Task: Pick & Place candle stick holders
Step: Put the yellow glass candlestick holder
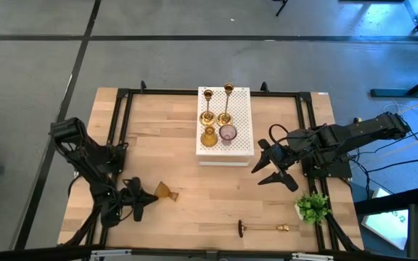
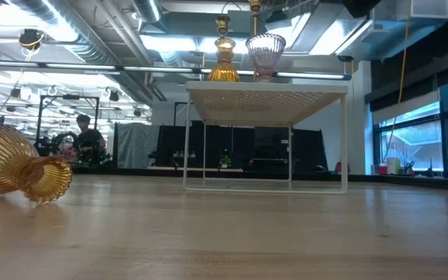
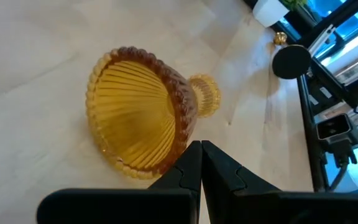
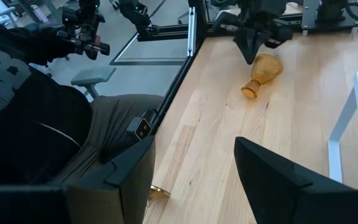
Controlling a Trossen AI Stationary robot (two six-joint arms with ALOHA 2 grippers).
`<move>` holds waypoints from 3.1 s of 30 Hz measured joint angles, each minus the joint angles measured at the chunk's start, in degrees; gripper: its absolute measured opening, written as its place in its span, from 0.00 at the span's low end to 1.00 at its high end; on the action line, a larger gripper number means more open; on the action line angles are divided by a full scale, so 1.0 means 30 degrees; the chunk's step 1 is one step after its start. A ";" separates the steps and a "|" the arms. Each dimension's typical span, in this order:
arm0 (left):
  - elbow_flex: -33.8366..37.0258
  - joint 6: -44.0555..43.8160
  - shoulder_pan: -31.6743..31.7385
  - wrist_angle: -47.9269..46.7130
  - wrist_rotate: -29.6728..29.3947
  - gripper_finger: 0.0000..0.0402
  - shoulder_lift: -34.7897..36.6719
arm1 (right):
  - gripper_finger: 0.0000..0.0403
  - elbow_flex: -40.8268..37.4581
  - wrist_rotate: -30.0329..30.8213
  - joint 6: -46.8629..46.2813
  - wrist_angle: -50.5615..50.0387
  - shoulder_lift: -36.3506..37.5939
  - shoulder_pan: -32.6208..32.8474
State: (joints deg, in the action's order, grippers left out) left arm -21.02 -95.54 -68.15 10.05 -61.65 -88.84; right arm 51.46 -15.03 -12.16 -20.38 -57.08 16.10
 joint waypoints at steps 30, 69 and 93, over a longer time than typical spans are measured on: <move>0.0000 0.8556 0.4218 0.6024 0.3224 0.00 -0.1113 | 0.55 -0.0005 -0.0005 0.0058 -0.0060 0.0000 0.0000; -0.0007 0.9046 0.3560 0.6213 0.5286 0.25 0.6068 | 0.55 -0.0003 0.0002 0.0277 0.0034 0.0000 0.0000; -0.0007 0.3901 0.6146 -0.7598 0.9570 0.56 1.1226 | 0.55 -0.0004 0.0002 0.0357 0.0020 0.0000 0.0000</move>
State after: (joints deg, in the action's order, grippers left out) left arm -21.04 -83.83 -49.71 -12.74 -32.95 -55.17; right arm 51.44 -15.03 -11.09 -20.32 -57.08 16.10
